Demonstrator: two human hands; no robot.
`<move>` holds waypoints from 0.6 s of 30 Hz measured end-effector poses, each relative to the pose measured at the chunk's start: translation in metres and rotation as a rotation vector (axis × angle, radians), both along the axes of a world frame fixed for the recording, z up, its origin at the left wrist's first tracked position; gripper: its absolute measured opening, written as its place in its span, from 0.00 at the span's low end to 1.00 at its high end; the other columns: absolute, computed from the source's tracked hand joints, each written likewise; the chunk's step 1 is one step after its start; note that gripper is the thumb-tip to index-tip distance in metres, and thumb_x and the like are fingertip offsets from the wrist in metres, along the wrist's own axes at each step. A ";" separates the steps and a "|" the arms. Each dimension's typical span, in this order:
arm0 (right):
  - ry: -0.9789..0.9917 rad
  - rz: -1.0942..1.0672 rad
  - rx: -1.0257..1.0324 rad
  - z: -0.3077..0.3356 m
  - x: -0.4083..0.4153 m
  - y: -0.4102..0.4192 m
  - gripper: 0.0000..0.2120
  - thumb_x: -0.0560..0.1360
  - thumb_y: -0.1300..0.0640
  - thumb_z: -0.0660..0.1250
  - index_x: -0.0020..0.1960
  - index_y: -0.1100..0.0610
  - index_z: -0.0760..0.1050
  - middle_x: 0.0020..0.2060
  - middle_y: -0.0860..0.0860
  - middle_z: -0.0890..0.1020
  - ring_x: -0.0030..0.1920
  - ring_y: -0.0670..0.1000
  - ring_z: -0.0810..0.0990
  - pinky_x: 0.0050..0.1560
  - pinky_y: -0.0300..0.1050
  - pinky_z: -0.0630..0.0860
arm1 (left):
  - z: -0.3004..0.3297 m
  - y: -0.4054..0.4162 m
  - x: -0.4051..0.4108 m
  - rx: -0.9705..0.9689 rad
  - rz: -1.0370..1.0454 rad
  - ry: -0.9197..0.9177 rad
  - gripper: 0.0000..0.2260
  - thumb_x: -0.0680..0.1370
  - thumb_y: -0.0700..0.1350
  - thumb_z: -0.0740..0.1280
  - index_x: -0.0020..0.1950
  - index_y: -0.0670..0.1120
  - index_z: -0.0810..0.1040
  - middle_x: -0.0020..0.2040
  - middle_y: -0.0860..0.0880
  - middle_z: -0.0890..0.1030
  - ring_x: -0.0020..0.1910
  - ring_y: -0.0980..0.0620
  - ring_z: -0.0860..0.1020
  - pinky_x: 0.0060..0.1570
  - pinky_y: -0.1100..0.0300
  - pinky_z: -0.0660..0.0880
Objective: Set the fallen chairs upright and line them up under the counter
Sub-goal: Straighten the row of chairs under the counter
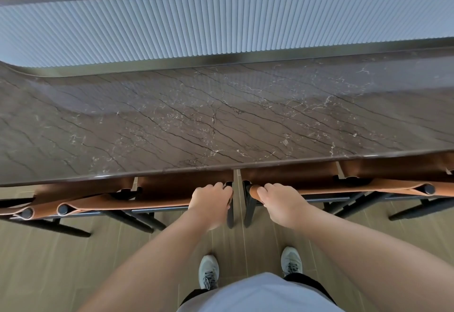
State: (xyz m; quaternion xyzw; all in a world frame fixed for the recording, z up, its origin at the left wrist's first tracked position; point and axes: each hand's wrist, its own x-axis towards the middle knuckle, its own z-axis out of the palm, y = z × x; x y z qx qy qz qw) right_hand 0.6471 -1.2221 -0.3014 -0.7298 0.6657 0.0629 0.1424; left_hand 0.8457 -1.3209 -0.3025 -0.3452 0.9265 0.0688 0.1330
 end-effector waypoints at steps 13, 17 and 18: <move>-0.021 0.010 -0.019 0.007 0.002 -0.007 0.15 0.73 0.64 0.67 0.59 0.57 0.72 0.48 0.53 0.79 0.46 0.55 0.79 0.43 0.50 0.79 | 0.002 0.006 -0.008 -0.024 0.097 -0.016 0.11 0.80 0.52 0.63 0.61 0.52 0.69 0.51 0.49 0.75 0.47 0.46 0.77 0.37 0.53 0.64; 0.000 0.037 -0.010 0.006 0.001 -0.007 0.15 0.73 0.64 0.68 0.58 0.57 0.72 0.48 0.53 0.79 0.46 0.55 0.79 0.42 0.49 0.78 | 0.004 0.008 -0.009 -0.018 0.116 -0.024 0.11 0.80 0.51 0.63 0.61 0.52 0.69 0.50 0.49 0.74 0.45 0.47 0.75 0.37 0.53 0.64; 0.006 0.041 -0.009 0.006 0.000 -0.007 0.16 0.72 0.64 0.68 0.59 0.57 0.72 0.47 0.53 0.79 0.46 0.56 0.79 0.41 0.49 0.77 | 0.005 0.008 -0.009 -0.014 0.118 -0.028 0.11 0.80 0.51 0.63 0.61 0.52 0.69 0.50 0.49 0.74 0.45 0.47 0.75 0.37 0.53 0.64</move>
